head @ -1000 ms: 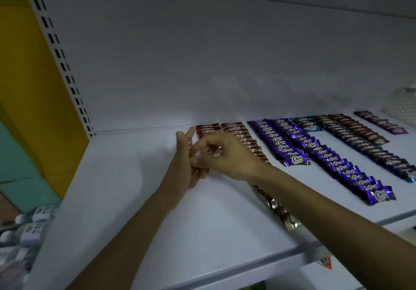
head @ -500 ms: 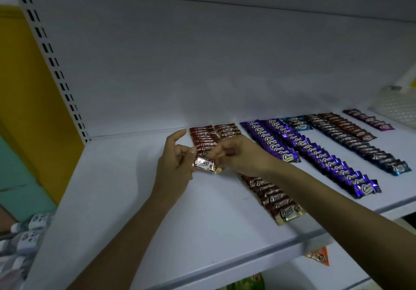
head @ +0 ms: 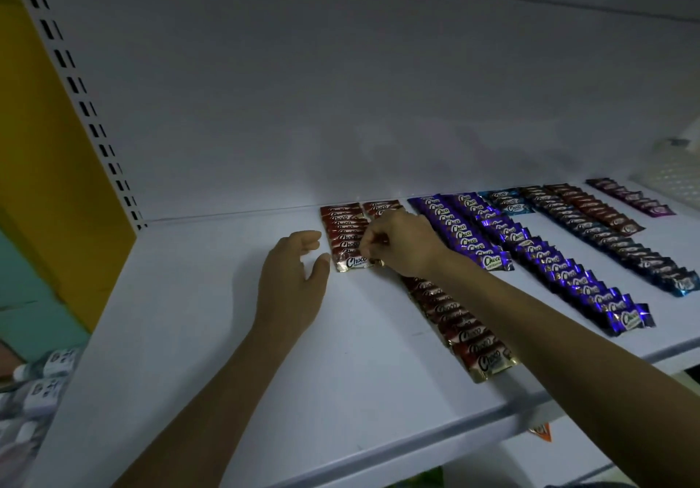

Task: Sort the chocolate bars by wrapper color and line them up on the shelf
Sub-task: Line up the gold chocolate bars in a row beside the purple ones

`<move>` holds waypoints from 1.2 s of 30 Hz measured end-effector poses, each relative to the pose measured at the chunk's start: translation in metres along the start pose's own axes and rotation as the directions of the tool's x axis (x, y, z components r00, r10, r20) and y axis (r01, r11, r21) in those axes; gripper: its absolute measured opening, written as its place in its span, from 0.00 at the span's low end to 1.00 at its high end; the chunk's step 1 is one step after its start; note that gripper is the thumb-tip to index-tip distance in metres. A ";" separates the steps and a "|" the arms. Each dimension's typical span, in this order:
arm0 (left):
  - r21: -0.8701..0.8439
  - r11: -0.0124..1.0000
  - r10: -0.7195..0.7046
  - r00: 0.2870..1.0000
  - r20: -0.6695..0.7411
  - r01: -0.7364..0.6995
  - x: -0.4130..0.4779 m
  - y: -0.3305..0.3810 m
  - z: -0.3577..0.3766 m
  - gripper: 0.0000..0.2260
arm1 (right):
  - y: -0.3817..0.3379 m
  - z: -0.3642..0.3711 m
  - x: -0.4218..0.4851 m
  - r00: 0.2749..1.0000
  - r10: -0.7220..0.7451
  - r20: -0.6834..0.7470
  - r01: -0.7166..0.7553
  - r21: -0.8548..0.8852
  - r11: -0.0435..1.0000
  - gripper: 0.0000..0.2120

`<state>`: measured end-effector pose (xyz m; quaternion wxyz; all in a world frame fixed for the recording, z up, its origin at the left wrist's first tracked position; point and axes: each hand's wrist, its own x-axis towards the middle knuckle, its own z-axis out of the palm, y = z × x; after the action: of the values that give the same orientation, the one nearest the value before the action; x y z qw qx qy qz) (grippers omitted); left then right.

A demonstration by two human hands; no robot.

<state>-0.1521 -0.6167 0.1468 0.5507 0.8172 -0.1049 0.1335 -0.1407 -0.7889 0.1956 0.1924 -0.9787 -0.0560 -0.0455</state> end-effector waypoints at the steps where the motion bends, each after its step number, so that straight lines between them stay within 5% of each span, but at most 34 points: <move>1: 0.019 1.000 0.007 1.000 0.006 -0.008 0.000 0.000 0.000 0.13 | 0.000 0.001 0.001 1.000 -0.009 -0.011 0.009 -0.020 1.000 0.07; 11: 0.249 0.963 0.070 0.990 0.125 -0.100 -0.003 0.003 0.003 0.21 | 0.016 0.003 -0.016 0.987 -0.097 -0.130 0.070 -0.201 0.977 0.09; 16: 0.536 0.785 0.153 0.937 0.315 -0.309 0.016 0.011 0.018 0.29 | 0.018 0.004 -0.014 0.989 -0.077 -0.129 0.046 -0.232 0.972 0.10; 22: 0.712 0.608 0.022 0.904 0.428 -0.352 0.034 0.005 0.033 0.26 | 0.016 0.003 -0.009 0.991 -0.076 -0.111 0.045 -0.263 0.964 0.08; 25: 0.689 0.661 -0.062 0.894 0.444 -0.297 0.033 -0.003 0.035 0.25 | 0.014 0.001 -0.009 0.993 -0.077 -0.092 0.048 -0.282 0.958 0.10; 34: 0.631 0.727 0.007 0.922 0.386 -0.270 0.031 -0.002 0.036 0.25 | 0.016 -0.001 -0.007 0.996 -0.056 -0.073 0.039 -0.219 0.975 0.09; 36: 0.603 0.754 0.033 0.931 0.364 -0.262 0.032 -0.003 0.036 0.26 | 0.016 -0.008 -0.019 0.977 -0.113 -0.180 0.089 -0.139 0.986 0.07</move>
<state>-0.1173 -0.6498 0.1425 0.1999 0.9550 -0.2090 0.0659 -0.1584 -0.8080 0.1948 0.1301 -0.9763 -0.0843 -0.1509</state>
